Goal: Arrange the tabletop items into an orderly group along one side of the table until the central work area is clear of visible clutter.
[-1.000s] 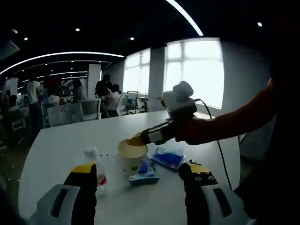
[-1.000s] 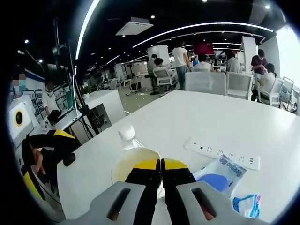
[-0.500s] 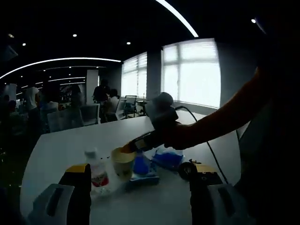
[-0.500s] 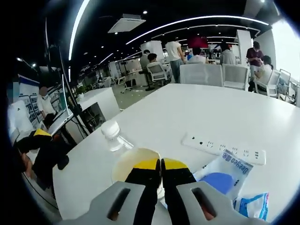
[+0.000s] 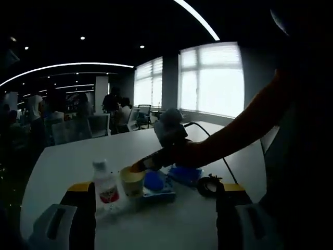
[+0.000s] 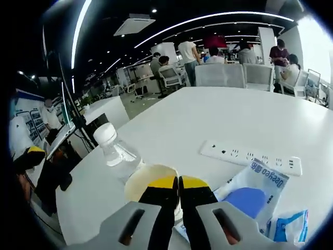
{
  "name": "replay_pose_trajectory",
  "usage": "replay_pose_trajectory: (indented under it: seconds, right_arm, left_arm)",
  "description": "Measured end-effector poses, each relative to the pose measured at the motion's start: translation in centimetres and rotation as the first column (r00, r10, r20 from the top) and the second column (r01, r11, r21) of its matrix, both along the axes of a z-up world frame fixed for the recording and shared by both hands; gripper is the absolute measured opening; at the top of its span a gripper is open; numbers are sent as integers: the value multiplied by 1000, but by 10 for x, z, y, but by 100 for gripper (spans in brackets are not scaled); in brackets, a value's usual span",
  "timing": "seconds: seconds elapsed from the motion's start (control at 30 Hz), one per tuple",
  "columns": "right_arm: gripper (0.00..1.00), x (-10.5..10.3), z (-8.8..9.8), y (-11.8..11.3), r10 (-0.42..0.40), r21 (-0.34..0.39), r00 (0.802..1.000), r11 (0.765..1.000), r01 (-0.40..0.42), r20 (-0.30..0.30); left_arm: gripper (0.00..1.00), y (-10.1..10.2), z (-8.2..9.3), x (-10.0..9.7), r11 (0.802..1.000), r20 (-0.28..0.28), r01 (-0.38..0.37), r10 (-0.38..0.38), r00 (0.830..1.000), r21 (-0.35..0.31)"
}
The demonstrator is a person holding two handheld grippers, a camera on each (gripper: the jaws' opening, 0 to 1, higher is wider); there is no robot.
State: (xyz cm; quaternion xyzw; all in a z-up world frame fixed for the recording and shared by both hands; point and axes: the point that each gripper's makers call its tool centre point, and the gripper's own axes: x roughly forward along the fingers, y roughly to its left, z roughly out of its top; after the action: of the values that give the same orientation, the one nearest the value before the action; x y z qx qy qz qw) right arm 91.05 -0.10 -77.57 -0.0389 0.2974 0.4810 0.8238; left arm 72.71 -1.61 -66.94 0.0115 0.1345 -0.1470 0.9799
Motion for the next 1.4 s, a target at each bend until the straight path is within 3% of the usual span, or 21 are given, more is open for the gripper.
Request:
replay_pose_trajectory:
  seconds: [0.7,1.4]
  right_arm:
    - [0,1,-26,-1,-5,-26,1000,1000,5,3]
    - [0,2,-32,-2,-8,-38,1000,999,8,-5]
  left_arm:
    - [99,0,-12,-5,1000,-38,10,-10,999,-5]
    - [99,-1,-16,-3,1000,-42,16,-16,999,-1]
